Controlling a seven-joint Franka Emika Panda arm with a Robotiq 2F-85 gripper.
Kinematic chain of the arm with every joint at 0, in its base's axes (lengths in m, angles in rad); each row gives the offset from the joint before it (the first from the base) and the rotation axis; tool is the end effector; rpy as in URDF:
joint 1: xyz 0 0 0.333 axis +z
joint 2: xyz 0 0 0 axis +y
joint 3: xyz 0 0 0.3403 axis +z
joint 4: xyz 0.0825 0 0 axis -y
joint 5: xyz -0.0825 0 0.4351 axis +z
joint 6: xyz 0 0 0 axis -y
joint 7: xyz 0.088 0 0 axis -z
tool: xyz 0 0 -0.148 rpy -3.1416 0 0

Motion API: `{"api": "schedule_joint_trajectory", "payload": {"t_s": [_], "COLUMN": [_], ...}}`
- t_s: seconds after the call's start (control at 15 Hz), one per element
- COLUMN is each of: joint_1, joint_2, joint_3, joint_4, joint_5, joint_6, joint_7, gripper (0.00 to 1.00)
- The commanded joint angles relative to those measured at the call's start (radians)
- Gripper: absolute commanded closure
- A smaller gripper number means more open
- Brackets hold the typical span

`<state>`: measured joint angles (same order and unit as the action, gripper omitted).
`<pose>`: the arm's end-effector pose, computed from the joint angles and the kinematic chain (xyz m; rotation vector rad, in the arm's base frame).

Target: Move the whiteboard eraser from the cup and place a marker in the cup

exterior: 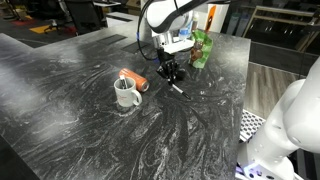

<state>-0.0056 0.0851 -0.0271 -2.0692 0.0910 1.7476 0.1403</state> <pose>0.5424 -0.0059 0.3239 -3.0003 0.3130 0.6277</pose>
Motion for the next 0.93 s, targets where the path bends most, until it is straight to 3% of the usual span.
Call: {"api": "schedule_joint_trajectory", "payload": {"t_s": [0.0,0.4,0.87], "joint_1": [0.033,0.071,0.095], "joint_2": [-0.101,-0.213,-0.247], "joint_3": [0.033,0.086,0.136], "joint_4": [-0.031,-0.042,0.0], "joint_5": [-0.016,-0.049,-0.052], "joint_6": [0.033,0.158,0.232], "joint_7": [0.086,0.137,0.144], "gripper": [0.98,0.98,0.98]}}
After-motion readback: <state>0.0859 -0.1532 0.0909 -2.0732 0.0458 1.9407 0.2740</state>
